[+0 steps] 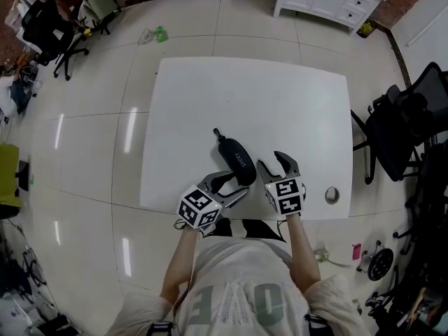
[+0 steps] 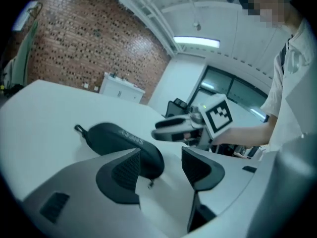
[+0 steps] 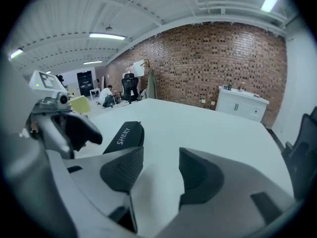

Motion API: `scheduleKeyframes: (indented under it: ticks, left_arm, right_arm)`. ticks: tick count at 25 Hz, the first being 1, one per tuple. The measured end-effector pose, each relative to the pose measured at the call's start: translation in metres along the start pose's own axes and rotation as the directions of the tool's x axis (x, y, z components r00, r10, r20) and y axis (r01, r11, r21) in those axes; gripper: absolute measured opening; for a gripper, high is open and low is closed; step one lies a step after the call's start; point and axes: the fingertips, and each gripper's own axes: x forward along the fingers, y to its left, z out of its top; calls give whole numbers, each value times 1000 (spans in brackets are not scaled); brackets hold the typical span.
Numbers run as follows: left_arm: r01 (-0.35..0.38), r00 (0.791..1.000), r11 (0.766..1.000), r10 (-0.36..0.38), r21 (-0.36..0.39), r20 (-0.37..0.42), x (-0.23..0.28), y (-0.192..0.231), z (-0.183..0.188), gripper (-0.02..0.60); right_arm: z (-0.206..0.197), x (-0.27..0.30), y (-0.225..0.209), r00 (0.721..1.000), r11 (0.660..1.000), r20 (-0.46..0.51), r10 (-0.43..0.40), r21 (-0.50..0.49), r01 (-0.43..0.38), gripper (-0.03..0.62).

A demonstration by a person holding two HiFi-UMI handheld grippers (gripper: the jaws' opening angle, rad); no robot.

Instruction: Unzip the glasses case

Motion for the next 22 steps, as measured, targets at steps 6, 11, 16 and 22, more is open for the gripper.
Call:
scheduleKeyframes:
  ticks: [6,11,16,22]
  left_arm:
    - [-267,957,963,262,30,121,-15,69,72,55]
    - [-193,980,978,188,85,58,11,51,73,5]
    - [-137,977,983,154,119,-146,38,47,37,5]
    - [-138,984,988,144,64,-104,41,48,37,5]
  right_arm:
    - [-35,-35,58,998,996,-31,53,77,-50,216]
    - [-57,-34,101,984,981,-98,147,139,-132,216]
    - [-48,-28,122,985,973,-93,144,194,-124,216]
    - [-57,-19,126,980,968,-117,161,210,-134,216]
